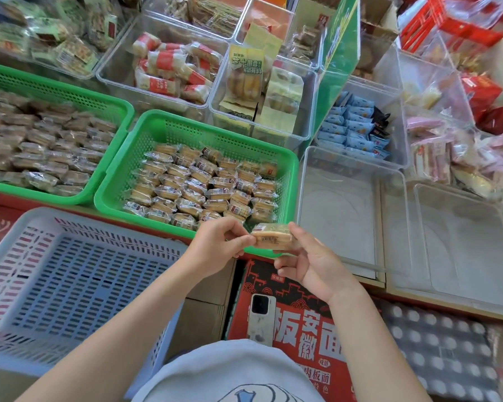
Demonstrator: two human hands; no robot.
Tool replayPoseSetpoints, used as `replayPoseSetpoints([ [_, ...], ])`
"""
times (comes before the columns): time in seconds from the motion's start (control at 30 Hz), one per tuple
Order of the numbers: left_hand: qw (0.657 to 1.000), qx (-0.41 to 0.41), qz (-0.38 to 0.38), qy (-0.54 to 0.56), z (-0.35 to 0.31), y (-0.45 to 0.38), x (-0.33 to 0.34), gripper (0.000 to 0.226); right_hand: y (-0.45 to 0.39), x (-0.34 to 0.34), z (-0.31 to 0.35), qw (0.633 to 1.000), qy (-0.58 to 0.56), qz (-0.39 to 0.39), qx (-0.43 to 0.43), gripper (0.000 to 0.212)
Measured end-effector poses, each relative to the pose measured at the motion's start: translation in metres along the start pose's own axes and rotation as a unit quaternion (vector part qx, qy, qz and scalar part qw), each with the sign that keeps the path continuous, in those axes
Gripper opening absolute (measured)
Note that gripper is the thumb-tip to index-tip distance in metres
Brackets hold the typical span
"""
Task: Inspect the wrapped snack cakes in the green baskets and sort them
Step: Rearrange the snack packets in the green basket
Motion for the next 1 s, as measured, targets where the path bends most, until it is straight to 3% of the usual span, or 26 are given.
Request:
replayPoseSetpoints([
  [0.1,0.988,0.047,0.012,-0.144,0.007,-0.016,0.006,0.018,-0.01,-0.007,0.006,0.999,0.024,-0.045,-0.018,0.044],
  [0.17,0.976,0.05,0.038,-0.211,0.016,-0.029,0.01,0.039,-0.021,-0.012,0.01,0.986,0.116,-0.106,-0.059,0.036],
  [0.23,0.954,0.034,0.065,-0.29,0.029,-0.041,0.015,0.058,-0.033,-0.016,0.013,0.949,0.242,-0.169,-0.11,0.031],
  [0.3,0.923,0.035,0.077,-0.376,0.045,-0.051,0.02,0.064,-0.046,-0.018,0.015,0.897,0.368,-0.191,-0.153,0.029],
  [0.4,0.891,0.009,0.106,-0.442,0.065,-0.06,0.027,0.071,-0.066,-0.013,0.01,0.826,0.504,-0.144,-0.206,0.027],
  [0.53,0.875,0.001,0.095,-0.474,0.073,-0.065,0.031,0.09,-0.096,-0.011,-0.009,0.66,0.711,-0.071,-0.23,0.027],
  [0.57,0.875,0.001,0.09,-0.476,0.073,-0.066,0.032,0.094,-0.102,-0.012,-0.014,0.636,0.736,-0.063,-0.225,0.027],
  [0.77,0.872,0.017,0.073,-0.484,0.077,-0.065,0.034,0.08,-0.122,-0.012,-0.03,0.581,0.776,-0.044,-0.243,0.02],
  [0.9,0.863,0.027,0.078,-0.498,0.077,-0.067,0.036,0.071,-0.13,-0.016,-0.035,0.544,0.821,-0.005,-0.176,0.021],
  [1.0,0.869,0.026,0.079,-0.488,0.072,-0.071,0.037,0.077,-0.133,-0.011,-0.024,0.548,0.821,-0.006,-0.159,0.024],
])
Point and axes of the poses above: each hand's wrist, its own y-axis away from the middle knuckle, its own x-axis out of the palm, z = x × y, the point moved 1 cm from there along -y, towards the middle knuckle, and after that the axes turned 5 degrees about -x, right-handed, at the moved point
